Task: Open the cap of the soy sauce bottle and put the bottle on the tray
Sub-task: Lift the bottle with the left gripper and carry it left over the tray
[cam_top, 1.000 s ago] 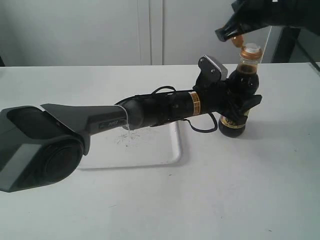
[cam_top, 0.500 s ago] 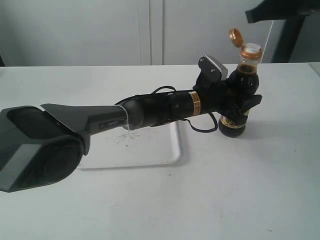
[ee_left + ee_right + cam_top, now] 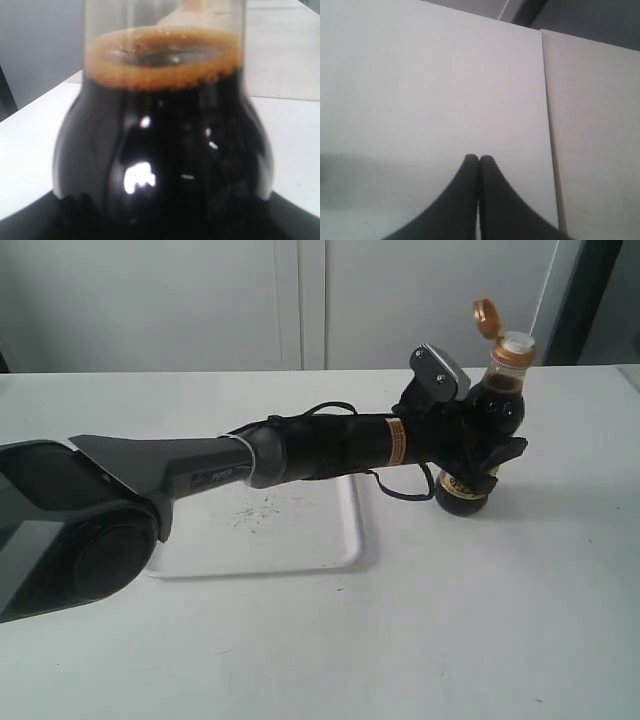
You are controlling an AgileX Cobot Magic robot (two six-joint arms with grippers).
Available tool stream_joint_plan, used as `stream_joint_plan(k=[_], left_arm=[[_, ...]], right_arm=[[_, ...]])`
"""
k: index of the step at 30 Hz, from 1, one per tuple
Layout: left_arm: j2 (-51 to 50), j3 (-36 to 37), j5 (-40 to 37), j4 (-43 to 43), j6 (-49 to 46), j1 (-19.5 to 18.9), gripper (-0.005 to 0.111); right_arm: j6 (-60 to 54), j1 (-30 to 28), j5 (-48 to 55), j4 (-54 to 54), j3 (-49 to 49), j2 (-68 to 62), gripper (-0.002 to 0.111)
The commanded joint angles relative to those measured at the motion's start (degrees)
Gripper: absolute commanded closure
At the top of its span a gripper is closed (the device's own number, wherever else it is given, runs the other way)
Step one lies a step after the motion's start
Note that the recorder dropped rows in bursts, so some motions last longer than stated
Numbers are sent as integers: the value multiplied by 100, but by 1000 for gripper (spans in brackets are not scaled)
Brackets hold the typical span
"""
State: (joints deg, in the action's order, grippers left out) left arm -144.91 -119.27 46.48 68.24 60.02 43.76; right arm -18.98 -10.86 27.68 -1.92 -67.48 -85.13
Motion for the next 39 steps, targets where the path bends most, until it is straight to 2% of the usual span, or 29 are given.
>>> stream_joint_plan(k=[1, 5, 7, 17, 27, 30, 36, 39], left_arm=[[498, -46, 172, -8, 104, 27, 107], [835, 77, 183, 310, 316, 27, 107], [957, 222, 184, 324, 295, 12, 107], [1562, 1085, 145, 314, 88, -255, 107], [2520, 2356, -564, 290, -577, -306, 107], [2812, 2674, -875, 61, -791, -306, 107], [3210, 3325, -866, -499, -1383, -342, 107], [3335, 3662, -379, -853, -1396, -556, 107]], right_arm=[[141, -153, -964, -175, 690, 99, 108], [141, -153, -1931, -589, 1321, 88, 108], [141, -153, -2045, -589, 1413, 88, 108], [141, 8, -2211, -601, 1425, 88, 108], [27, 479, -2271, -601, 1425, 88, 108], [-45, 625, -2245, -601, 1425, 88, 108], [-151, 918, -2201, -601, 1425, 88, 108], [-223, 1025, -2138, -601, 1425, 88, 108]])
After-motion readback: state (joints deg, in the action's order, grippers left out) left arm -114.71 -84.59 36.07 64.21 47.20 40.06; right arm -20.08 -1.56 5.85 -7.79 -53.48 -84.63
